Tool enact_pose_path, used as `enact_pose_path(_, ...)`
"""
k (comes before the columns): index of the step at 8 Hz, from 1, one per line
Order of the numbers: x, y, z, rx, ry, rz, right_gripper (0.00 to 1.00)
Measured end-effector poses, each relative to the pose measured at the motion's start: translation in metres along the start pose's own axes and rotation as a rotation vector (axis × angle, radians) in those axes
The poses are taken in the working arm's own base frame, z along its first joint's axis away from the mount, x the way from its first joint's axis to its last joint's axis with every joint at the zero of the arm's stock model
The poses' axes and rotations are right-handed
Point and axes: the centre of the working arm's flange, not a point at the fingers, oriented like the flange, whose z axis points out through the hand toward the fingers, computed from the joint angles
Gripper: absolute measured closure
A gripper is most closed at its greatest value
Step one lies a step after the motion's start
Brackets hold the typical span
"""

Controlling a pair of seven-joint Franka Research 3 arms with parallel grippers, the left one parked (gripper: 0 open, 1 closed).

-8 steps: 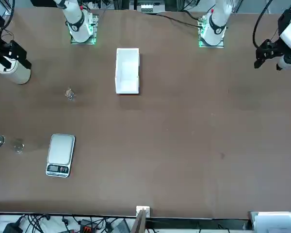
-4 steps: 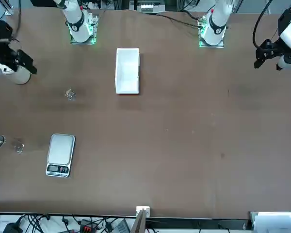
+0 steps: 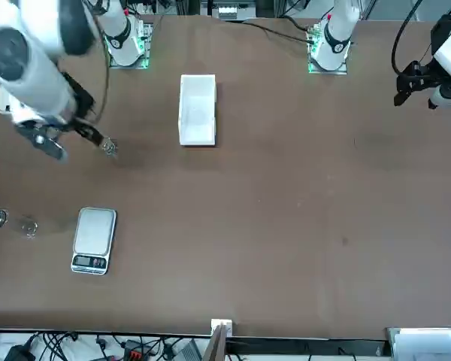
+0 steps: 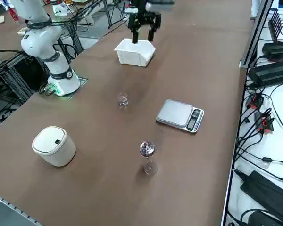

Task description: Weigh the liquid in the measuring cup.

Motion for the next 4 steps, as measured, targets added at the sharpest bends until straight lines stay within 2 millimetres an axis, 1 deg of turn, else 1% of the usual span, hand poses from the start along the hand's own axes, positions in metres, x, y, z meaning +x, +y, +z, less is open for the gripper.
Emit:
enact_pose_path(1,-0.008,-0.013,0.022,-0.039,0.030,0.113,0.00)
enact_pose_path(2,-0.022,-0.026,0.046,-0.088,0.053,0.218,0.00)
enact_pose_path(4,-0.056,-0.061,0.096,-0.186,0.135,0.435,0.00)
